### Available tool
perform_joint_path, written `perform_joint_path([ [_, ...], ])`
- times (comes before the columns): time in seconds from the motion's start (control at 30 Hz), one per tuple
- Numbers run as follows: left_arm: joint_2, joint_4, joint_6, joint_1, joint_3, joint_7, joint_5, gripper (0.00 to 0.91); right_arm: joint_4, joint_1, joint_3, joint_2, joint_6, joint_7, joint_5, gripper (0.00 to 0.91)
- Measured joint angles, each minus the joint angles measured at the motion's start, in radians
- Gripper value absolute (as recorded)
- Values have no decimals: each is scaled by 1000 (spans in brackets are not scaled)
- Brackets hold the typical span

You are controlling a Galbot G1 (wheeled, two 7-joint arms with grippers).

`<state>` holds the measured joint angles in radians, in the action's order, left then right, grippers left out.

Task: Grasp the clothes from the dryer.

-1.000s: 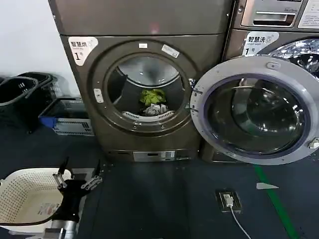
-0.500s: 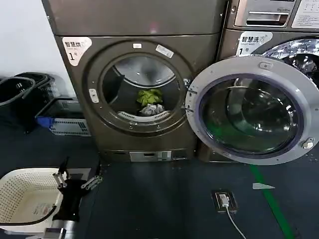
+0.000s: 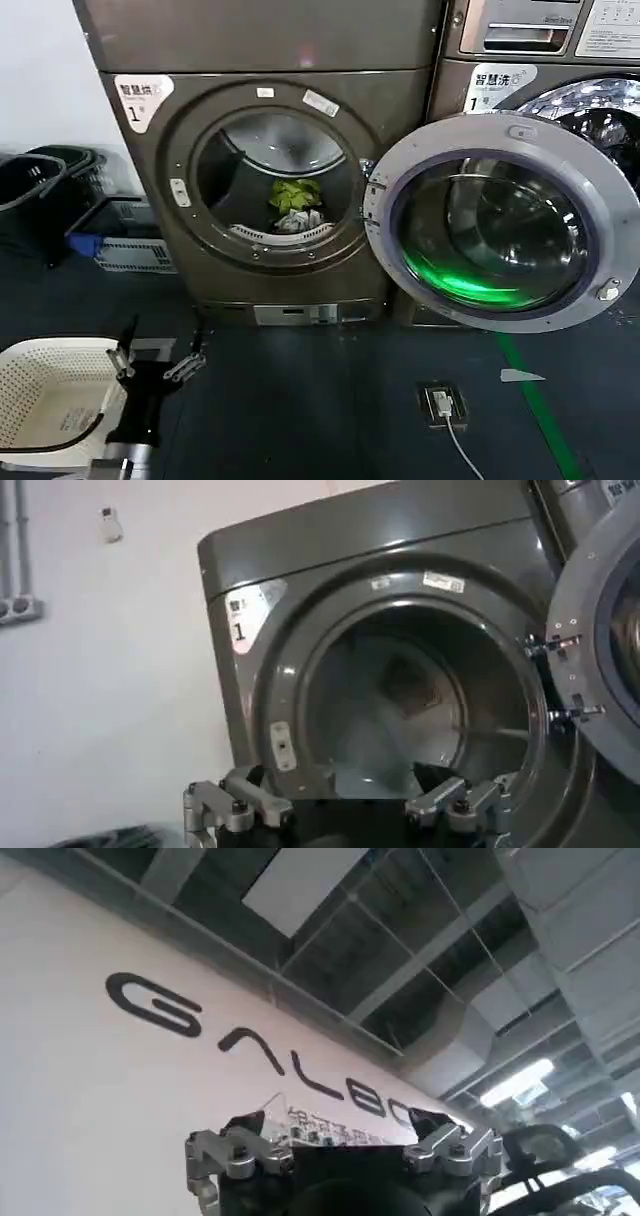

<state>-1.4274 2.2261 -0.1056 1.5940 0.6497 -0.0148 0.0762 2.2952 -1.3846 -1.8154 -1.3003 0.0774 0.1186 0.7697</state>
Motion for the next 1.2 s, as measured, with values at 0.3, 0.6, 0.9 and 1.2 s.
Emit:
perform_joint_path([
  [0.3, -1, 4, 0, 0, 0, 0, 2, 907, -1, 2, 1, -1, 1, 0, 0, 907],
  [0.6, -2, 3, 1, -1, 0, 0, 2, 907, -2, 3, 6, -3, 2, 0, -3, 907],
  [0.9, -1, 3, 1, -1, 0, 0, 2, 907, -4, 2, 9, -7, 5, -2, -5, 907],
  [1.2, -1, 3, 0, 0, 2, 0, 2, 907, -3, 4, 13, -6, 6, -1, -7, 907],
])
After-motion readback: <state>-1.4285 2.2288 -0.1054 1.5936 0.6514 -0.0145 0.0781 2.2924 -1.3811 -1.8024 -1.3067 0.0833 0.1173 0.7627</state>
